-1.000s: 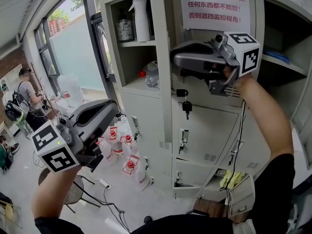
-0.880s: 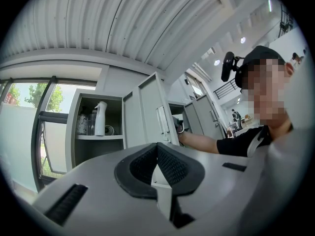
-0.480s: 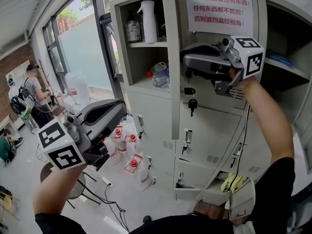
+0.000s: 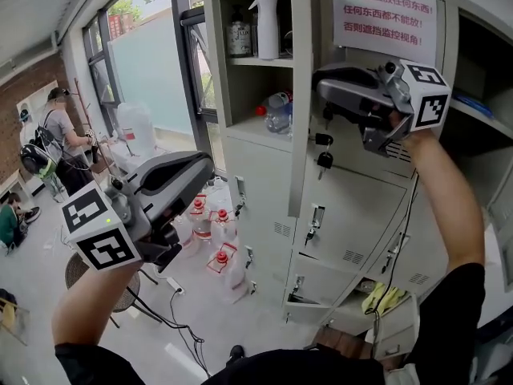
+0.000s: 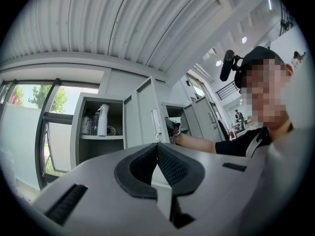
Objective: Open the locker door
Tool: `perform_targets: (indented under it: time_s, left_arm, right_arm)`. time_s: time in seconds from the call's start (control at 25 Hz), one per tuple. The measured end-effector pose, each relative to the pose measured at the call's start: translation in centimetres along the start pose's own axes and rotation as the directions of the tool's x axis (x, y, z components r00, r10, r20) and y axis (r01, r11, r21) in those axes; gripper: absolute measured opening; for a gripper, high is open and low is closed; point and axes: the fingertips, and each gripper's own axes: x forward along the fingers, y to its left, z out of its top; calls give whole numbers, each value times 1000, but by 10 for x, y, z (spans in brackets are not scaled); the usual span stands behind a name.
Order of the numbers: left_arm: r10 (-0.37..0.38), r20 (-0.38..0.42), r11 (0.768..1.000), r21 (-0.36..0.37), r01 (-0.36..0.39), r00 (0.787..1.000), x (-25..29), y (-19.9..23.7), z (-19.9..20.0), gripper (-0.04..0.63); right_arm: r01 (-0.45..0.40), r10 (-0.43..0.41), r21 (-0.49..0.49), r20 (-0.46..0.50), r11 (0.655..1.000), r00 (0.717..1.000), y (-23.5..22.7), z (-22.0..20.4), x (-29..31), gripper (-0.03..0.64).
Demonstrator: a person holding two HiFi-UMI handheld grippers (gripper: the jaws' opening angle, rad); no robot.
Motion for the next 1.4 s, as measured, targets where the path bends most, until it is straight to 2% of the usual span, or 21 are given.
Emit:
perform_targets:
  time_s: [0.32, 0.56, 0.76, 1.04, 1.2, 1.4]
  left_arm:
    - [-3, 17, 1000, -21, 4, 1000, -7, 13, -1, 11]
    - [-29, 59, 999, -39, 32, 998, -10, 21, -6, 11]
    - [-36, 86, 999, 30, 33, 996, -14, 24, -16, 11]
    - [-60, 94, 994, 94, 51, 994, -20, 2, -47, 11]
    - [-67, 123, 992, 115, 53, 990, -23, -18, -65, 11]
    - [-8, 61, 988, 152, -1, 998, -35, -37, -116, 11]
  right_arm:
    - [69, -69, -18, -14, 997, 998, 0, 1, -1, 49]
    - [77, -77, -38, 8, 996, 997, 25, -1, -4, 49]
    - [88, -86, -61, 40, 994, 996, 65, -14, 6, 48]
    - [221, -220, -4, 66, 975, 973, 105, -51, 12, 44]
    - [275, -277, 39, 77, 961, 958, 120, -79, 12, 40]
    - [319, -327, 112, 61, 941, 943, 137, -128, 17, 40]
